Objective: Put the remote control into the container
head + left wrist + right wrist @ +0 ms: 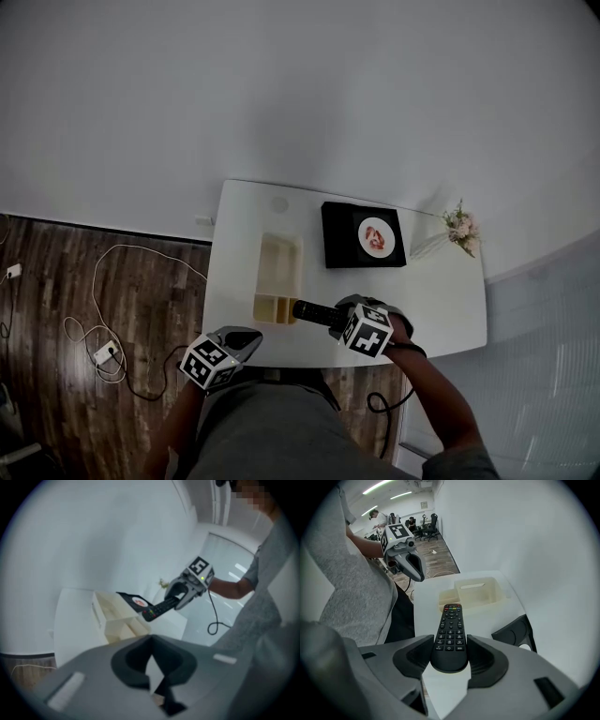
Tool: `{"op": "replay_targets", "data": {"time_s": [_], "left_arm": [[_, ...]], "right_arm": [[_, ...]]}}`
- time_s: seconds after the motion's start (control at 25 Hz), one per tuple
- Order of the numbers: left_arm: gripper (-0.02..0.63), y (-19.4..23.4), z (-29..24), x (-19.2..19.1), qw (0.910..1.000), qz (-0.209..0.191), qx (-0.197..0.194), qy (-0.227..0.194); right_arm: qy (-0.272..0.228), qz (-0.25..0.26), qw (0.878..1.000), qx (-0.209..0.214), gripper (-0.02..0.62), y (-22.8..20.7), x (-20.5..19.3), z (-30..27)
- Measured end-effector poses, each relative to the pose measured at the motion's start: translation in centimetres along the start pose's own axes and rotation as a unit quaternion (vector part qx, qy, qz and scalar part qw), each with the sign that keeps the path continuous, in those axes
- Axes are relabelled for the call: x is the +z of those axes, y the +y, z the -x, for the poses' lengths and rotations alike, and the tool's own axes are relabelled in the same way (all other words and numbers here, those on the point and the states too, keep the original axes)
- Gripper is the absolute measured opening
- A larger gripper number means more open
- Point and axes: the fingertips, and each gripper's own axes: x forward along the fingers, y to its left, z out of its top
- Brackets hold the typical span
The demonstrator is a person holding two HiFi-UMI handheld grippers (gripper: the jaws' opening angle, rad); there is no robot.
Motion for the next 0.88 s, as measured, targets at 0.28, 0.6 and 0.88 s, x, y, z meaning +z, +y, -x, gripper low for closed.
{"op": "replay_targets", "data": {"time_s": [0.28, 0.6, 0.88], "left_arm": [[0.000, 0.2, 0.8, -0.3, 0.9996, 0.014, 0.019, -0.016], [0.000, 0.7, 1.6, -0.7, 0.9982, 0.028, 0.040, -0.035], [0.000, 1.0, 2.0, -0.5, 0.9969, 0.036, 0.051, -0.048]], "right_arm": [[0.042, 0.049, 0.998, 0.007, 0.230, -0.9, 0.3, 0.0], [0.081, 0.097, 0.992, 0.016, 0.230, -1.6, 0.8, -0.4], [0.105, 0.120, 0.987, 0.034, 0.230, -2.0, 1.7, -0.9]]}}
